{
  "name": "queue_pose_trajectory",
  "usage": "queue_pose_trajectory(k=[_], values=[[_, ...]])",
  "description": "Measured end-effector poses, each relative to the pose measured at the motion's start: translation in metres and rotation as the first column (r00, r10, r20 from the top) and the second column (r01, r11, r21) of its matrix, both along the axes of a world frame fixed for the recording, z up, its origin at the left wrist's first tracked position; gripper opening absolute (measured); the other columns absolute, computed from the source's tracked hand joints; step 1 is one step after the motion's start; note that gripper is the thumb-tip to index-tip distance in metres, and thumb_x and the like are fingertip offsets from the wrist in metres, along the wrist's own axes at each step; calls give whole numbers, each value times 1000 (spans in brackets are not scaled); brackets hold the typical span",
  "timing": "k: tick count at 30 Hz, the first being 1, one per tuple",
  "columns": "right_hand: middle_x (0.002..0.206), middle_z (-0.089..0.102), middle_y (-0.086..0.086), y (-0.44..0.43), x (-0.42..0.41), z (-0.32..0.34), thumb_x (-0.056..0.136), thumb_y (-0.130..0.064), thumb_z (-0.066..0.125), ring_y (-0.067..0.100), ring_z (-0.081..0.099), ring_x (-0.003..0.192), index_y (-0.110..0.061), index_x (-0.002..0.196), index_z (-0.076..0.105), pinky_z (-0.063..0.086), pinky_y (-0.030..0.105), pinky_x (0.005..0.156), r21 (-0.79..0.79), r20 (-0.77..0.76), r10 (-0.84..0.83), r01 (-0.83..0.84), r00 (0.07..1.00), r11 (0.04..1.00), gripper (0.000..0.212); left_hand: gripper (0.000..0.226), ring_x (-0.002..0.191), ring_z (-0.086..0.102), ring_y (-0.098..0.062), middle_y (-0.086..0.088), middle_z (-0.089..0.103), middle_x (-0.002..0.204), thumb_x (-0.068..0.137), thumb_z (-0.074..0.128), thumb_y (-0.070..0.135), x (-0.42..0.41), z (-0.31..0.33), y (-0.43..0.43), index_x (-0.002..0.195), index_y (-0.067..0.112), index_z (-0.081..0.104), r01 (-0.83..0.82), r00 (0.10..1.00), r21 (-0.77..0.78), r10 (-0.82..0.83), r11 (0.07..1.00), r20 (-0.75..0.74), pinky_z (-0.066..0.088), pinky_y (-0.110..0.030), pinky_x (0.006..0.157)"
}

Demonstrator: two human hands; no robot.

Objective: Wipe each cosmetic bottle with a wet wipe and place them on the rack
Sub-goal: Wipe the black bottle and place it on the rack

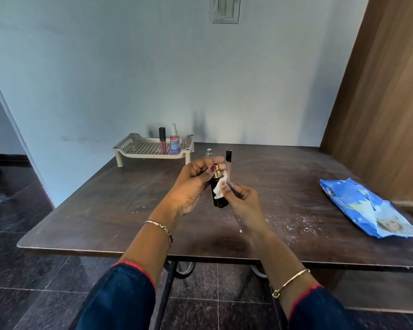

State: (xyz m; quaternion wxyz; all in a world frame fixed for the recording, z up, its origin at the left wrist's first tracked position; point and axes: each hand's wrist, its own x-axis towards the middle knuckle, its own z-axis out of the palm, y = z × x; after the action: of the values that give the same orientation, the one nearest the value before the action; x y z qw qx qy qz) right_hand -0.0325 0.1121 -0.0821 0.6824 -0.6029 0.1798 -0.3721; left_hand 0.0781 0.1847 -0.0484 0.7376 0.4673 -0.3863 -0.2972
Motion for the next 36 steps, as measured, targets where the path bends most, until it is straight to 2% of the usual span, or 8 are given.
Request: queue_pose_trajectory(k=[6,13,15,19,23,26,30,36], values=[[108,71,4,-7,-12,-9,82,2,67,9,67,94,-2,118,63,54,26,88,-10,-94,130,-131,987,991,37,27,109,60,-25,-15,68,105,93,44,-5,7,-5,3,115,-3,59,52,992,-62,-59,997,-107,53,-31,90],[91,75,3,-3,-11,1,84,-7,67,8,69,79,-7,102,71,53,17,63,1,-32,140,-140,990,990,18,22,99,67,-20,-8,73,99,93,47,-1,-2,-8,3,107,3,64,55,986,-73,-66,996,-154,55,-30,89],[91,75,3,-2,-10,1,84,-7,68,9,69,80,-9,101,71,54,21,62,-21,-23,116,-117,993,993,18,20,97,68,-19,-9,73,98,89,56,3,-2,-6,4,105,6,67,-1,996,-15,-1,1000,-92,53,-31,87],[101,71,10,-8,-10,0,85,-12,69,18,62,91,-7,108,70,57,26,68,-147,-85,51,-63,995,987,24,16,78,66,-13,-11,71,92,83,68,7,-2,-4,9,99,3,69,-118,992,120,111,986,68,56,-20,65],[96,70,2,-10,-10,-1,90,-27,62,16,60,89,-14,108,70,52,20,74,-209,-150,19,-51,989,977,23,11,76,70,-13,-5,74,84,79,71,7,-1,2,11,90,6,70,-106,994,160,103,981,28,59,-24,65],[83,67,1,-8,-8,-1,94,-37,54,9,55,75,-9,97,72,43,22,67,-143,-146,-9,-12,989,990,32,10,68,68,-10,-4,70,77,77,74,7,-5,5,9,85,5,69,-149,989,216,143,965,46,58,-21,61],[71,62,0,-10,-9,0,92,-32,58,6,49,61,-10,91,74,39,18,52,-110,-122,-26,12,992,994,27,13,66,64,-10,-6,66,75,76,76,8,-13,5,5,83,3,67,-200,979,251,182,947,94,57,-21,61],[88,72,6,-12,-15,9,87,-18,66,6,62,76,-19,87,74,48,12,60,-122,-90,1,-12,996,992,8,10,76,64,-19,-11,67,81,77,74,2,-17,6,2,77,7,65,-218,975,225,201,950,96,58,-27,66]])
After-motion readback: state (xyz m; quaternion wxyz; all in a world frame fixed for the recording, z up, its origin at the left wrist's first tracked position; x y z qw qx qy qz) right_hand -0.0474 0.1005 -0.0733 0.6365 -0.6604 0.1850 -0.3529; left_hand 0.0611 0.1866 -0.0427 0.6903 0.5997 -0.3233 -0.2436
